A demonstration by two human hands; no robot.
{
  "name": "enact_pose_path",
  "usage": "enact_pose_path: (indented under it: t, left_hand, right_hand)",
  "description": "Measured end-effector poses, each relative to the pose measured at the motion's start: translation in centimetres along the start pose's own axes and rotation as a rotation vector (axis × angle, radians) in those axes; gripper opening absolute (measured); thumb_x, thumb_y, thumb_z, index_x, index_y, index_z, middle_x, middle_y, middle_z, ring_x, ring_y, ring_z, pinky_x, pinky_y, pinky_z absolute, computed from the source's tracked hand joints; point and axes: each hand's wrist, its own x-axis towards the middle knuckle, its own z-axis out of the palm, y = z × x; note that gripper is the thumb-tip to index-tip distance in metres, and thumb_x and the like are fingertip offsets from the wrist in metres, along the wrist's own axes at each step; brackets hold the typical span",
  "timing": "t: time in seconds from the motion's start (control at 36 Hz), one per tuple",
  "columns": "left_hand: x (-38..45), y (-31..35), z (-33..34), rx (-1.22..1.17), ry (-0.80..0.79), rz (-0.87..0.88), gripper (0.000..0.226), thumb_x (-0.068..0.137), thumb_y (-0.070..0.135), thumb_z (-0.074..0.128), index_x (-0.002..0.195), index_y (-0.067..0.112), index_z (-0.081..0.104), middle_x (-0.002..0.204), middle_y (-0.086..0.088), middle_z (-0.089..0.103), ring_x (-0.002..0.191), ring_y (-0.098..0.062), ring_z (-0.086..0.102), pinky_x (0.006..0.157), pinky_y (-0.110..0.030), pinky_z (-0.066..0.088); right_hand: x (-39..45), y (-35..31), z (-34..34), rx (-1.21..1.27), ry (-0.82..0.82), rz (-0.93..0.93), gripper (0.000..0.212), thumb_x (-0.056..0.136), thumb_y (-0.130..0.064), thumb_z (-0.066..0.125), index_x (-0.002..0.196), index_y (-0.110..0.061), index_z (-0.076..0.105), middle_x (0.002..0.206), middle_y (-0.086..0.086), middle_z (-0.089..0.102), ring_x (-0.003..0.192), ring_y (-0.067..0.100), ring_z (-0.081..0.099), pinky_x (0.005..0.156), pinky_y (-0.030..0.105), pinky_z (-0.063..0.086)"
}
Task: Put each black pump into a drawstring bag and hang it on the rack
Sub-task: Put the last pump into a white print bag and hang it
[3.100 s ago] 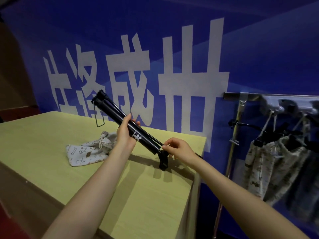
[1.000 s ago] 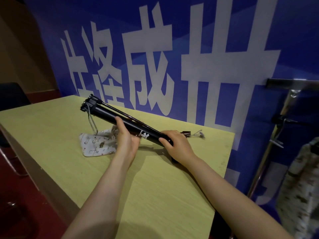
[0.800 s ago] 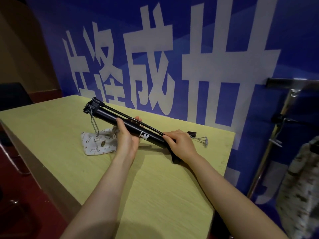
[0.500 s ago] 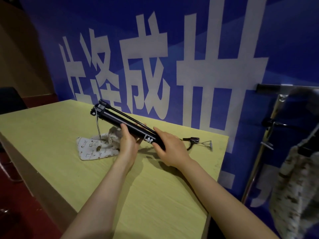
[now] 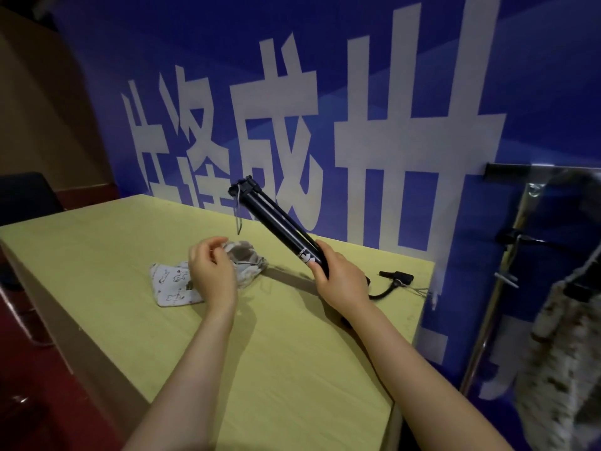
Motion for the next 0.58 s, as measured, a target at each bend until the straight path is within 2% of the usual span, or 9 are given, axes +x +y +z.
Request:
enact_pose_path:
  t: [0.11,0.19,0.22,0.28,0.33,0.42,0.47,0.53,0.58]
  left_hand:
    - [2.0,-0.1,-0.2,0.125,0.081,-0.099,0.028,0.094,0.018,0.049,0.12,0.014,0.057,0.128,-0.007,0.048,0.113,-0.022,0.047,0.082,-0.031,0.039]
    - [4.0,-1.0,-0.3,0.346,-0.099,-0.275,0.055,0.09,0.04,0.058,0.135,0.01,0.047,0.138,-0.015,0.044,0.124,-0.034,0.044,0.093,-0.043,0.04]
    - [4.5,-1.4,-0.3,0.409,-0.2,-0.307,0.059,0.088,0.045,0.061,0.133,0.008,0.05,0.136,-0.017,0.049,0.12,-0.035,0.049,0.091,-0.043,0.043]
    - [5.1,-1.6,-0.5,0.461,-0.388,-0.331,0.045,0.086,0.046,0.063,0.109,0.008,0.066,0.117,-0.018,0.063,0.102,-0.035,0.06,0.079,-0.04,0.049]
    - [5.6,-1.6,-0.9,0.377,-0.41,-0.348,0.032,0.089,0.041,0.061,0.088,0.009,0.069,0.097,-0.016,0.07,0.087,-0.033,0.064,0.076,-0.04,0.052]
    - [6.6,-0.8,-1.5,0.212,-0.374,-0.371,0.031,0.093,0.035,0.058,0.092,0.007,0.069,0.085,-0.012,0.069,0.082,-0.031,0.065,0.076,-0.041,0.054]
    - [7.0,0.3,-1.8,0.116,-0.4,-0.376,0.025,0.094,0.033,0.059,0.085,0.011,0.066,0.078,-0.008,0.067,0.076,-0.025,0.064,0.067,-0.033,0.053]
    - [7.2,1.7,-2.0,0.062,-0.437,-0.351,0.023,0.095,0.032,0.059,0.084,0.013,0.066,0.077,-0.006,0.068,0.073,-0.021,0.065,0.057,-0.026,0.05]
    - [7.4,2.6,-2.1,0.008,-0.462,-0.339,0.025,0.094,0.036,0.059,0.091,0.012,0.069,0.08,-0.008,0.072,0.074,-0.02,0.068,0.056,-0.025,0.05]
  right_hand:
    - [0.1,0.6,-0.2,-0.005,-0.008,0.008,0.055,0.099,-0.05,0.04,0.149,-0.032,0.028,0.121,-0.002,0.062,0.093,0.015,0.062,0.073,0.035,0.057]
    - [0.1,0.6,-0.1,-0.001,-0.016,0.005,0.054,0.099,-0.051,0.04,0.149,-0.032,0.029,0.121,-0.002,0.062,0.094,0.016,0.062,0.074,0.035,0.056]
    - [0.1,0.6,-0.1,0.004,-0.014,0.005,0.054,0.099,-0.051,0.04,0.149,-0.032,0.029,0.121,-0.002,0.062,0.094,0.016,0.062,0.074,0.035,0.056]
    - [0.2,0.7,-0.1,0.012,-0.011,-0.002,0.054,0.099,-0.051,0.04,0.149,-0.033,0.029,0.121,-0.002,0.062,0.094,0.016,0.062,0.073,0.035,0.056]
    - [0.2,0.9,-0.3,0.029,-0.027,-0.019,0.053,0.099,-0.051,0.041,0.148,-0.034,0.03,0.121,-0.003,0.063,0.095,0.015,0.062,0.073,0.033,0.056]
    - [-0.1,1.4,-0.8,0.081,-0.084,-0.051,0.052,0.098,-0.052,0.043,0.147,-0.038,0.032,0.123,-0.008,0.062,0.096,0.01,0.06,0.076,0.029,0.054]
    - [-0.3,1.9,-1.4,0.105,-0.134,-0.074,0.051,0.097,-0.052,0.044,0.146,-0.04,0.033,0.125,-0.009,0.062,0.098,0.008,0.058,0.079,0.027,0.053]
    - [-0.6,2.2,-2.2,0.101,-0.178,-0.095,0.051,0.097,-0.051,0.045,0.146,-0.04,0.034,0.128,-0.011,0.06,0.098,0.005,0.055,0.08,0.024,0.05]
    - [-0.9,2.5,-3.0,0.113,-0.202,-0.099,0.051,0.097,-0.049,0.046,0.146,-0.039,0.035,0.129,-0.011,0.06,0.101,0.006,0.056,0.083,0.025,0.051]
